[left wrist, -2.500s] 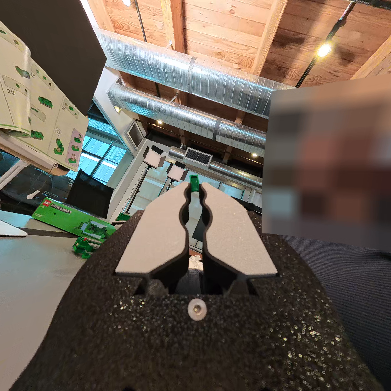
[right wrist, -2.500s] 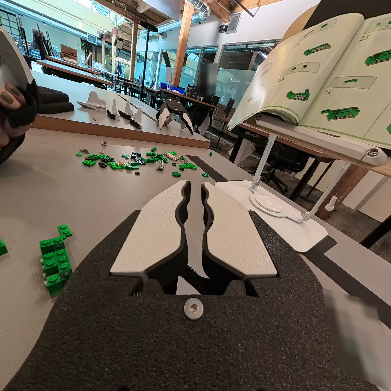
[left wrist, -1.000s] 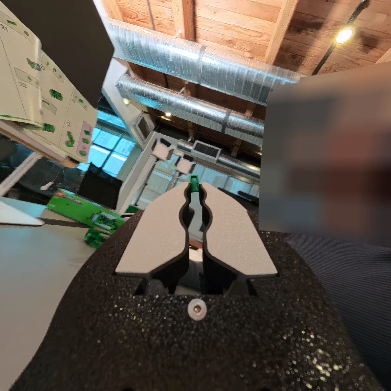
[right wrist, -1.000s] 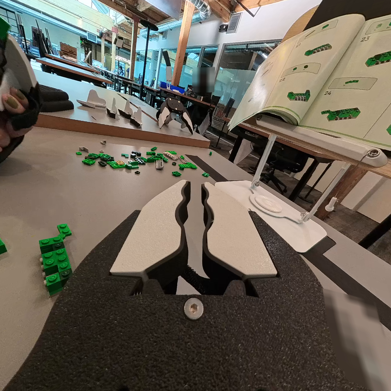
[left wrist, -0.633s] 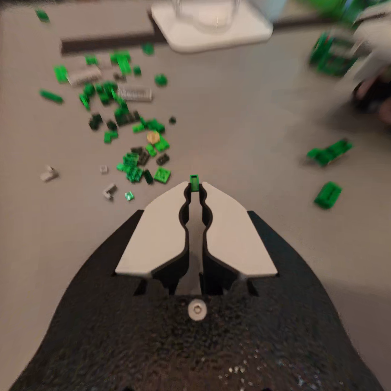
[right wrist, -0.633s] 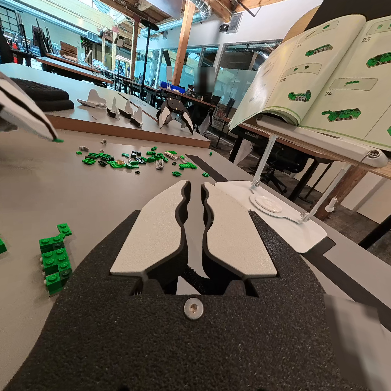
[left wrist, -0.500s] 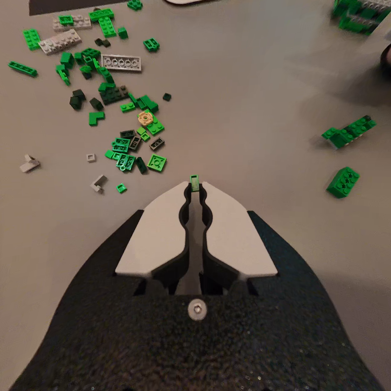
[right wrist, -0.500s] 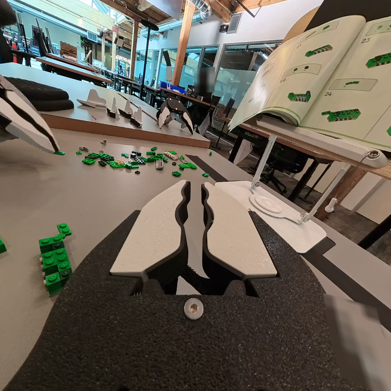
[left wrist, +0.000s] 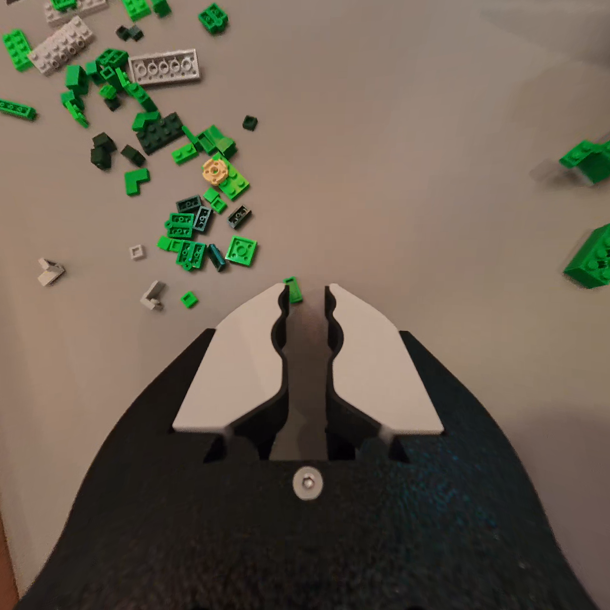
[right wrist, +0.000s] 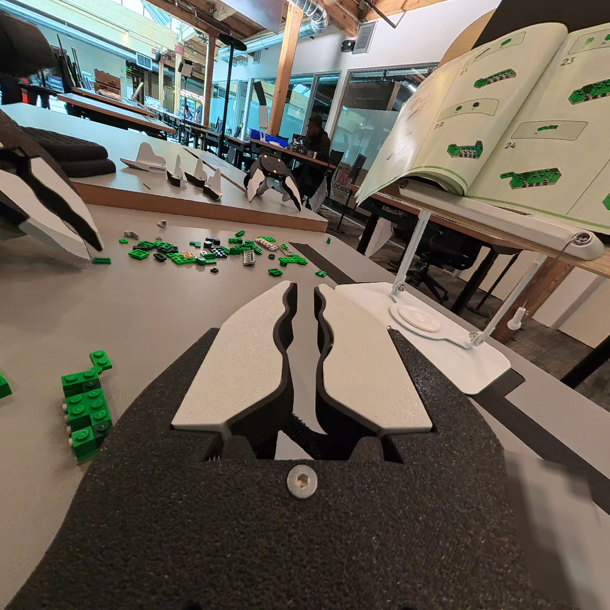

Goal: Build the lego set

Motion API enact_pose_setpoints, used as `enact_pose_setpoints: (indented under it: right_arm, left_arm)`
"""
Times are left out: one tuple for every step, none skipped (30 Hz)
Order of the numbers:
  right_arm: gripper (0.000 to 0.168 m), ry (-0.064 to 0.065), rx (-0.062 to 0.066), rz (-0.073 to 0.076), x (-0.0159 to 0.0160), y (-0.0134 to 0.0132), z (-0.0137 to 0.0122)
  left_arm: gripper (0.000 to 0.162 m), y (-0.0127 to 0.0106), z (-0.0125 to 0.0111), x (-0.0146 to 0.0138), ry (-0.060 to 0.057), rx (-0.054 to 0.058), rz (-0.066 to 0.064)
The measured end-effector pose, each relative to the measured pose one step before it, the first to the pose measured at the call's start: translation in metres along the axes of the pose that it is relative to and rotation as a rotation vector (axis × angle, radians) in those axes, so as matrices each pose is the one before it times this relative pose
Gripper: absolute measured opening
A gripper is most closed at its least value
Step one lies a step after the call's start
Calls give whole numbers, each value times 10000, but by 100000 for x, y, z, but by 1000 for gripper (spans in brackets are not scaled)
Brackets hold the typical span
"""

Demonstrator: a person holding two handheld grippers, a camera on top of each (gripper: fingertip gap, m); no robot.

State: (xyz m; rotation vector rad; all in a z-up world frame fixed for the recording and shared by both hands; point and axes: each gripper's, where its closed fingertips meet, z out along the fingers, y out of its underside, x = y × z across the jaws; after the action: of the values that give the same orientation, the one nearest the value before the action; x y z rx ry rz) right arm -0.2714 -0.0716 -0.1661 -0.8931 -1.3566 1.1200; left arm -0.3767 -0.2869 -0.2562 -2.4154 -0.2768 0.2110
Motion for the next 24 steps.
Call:
enact_pose_setpoints:
  right_arm:
    - [9, 5, 18, 12, 17, -29, -9]
    - [9, 3, 7, 11, 14, -5, -8]
    - [9, 0, -2, 8, 4, 6, 7]
    - [9, 2, -5, 1, 4, -4, -3]
    - [9, 1, -1, -6, -5, -2, 1]
    - [9, 2, -1, -7, -4, 8, 0]
    - [9, 0, -5, -2, -7, 5, 7]
    - [9, 0, -2, 4, 7, 5, -3]
    - [9, 0, 5, 9, 5, -14, 3]
    - [9, 5, 14, 15, 21, -13, -24]
    - [9, 16, 24, 26, 38, -23, -18]
    - [9, 16, 22, 38, 61, -22, -22]
    - [9, 4, 17, 42, 33, -20, -24]
    - [9, 6, 12, 39, 52, -19, -8]
    - [9, 7, 4, 32, 34, 7, -3]
    - [9, -3, 0, 18, 5, -5, -1]
    - [9, -11, -3, 2, -5, 8, 6]
    - [9, -9, -4, -9, -23, 2, 9]
    - [9, -10, -6, -13, -25, 14, 7]
    - [9, -13, -11, -10, -26, 12, 14]
    - [9, -25, -6, 6, -14, 16, 23]
    - [9, -27, -21, 46, 12, 31, 36]
    - [9, -23, -13, 68, 36, 27, 7]
    - [9, -12, 35, 65, 63, -26, -12]
  left_arm:
    - [23, -226, -126, -68, -43, 99, 17]
    - [26, -347, -152, -119, -23, 148, -3]
    - [27, -479, -157, -160, 23, 201, 4]
    - [26, -704, -122, -321, 2, 270, 22]
    - [25, -880, -81, -557, -64, 291, 15]
    - [22, -1015, -4, -723, -105, 276, 13]
    - [18, -1142, 126, -853, -140, 302, 75]
    - [14, -1263, 312, -955, -154, 373, 101]
    - [10, -1167, 535, -973, -85, 329, 34]
    - [5, -961, 746, -837, 80, 226, -41]
    - [1, -752, 886, -690, 241, 99, -127]
    - [1, -669, 968, -558, 354, 24, -174]
    - [2, -651, 986, -618, 319, -4, -246]
    - [2, -587, 974, -766, 188, -93, -180]
    - [2, -584, 951, -792, 93, -119, -18]
    - [2, -641, 902, -815, 27, -67, 4]
    - [2, -652, 848, -869, -28, -50, -99]
    - [6, -454, 822, -930, -95, -190, -205]
    - [12, -235, 842, -890, -128, -361, -165]
    - [16, -84, 853, -832, -162, -448, -124]
    - [19, -26, 858, -705, -118, -434, -106]
    - [20, -42, 798, -572, -45, -336, -178]
    - [20, 45, 721, -419, 48, -342, -309]
    - [20, 266, 650, -251, 166, -491, -352]
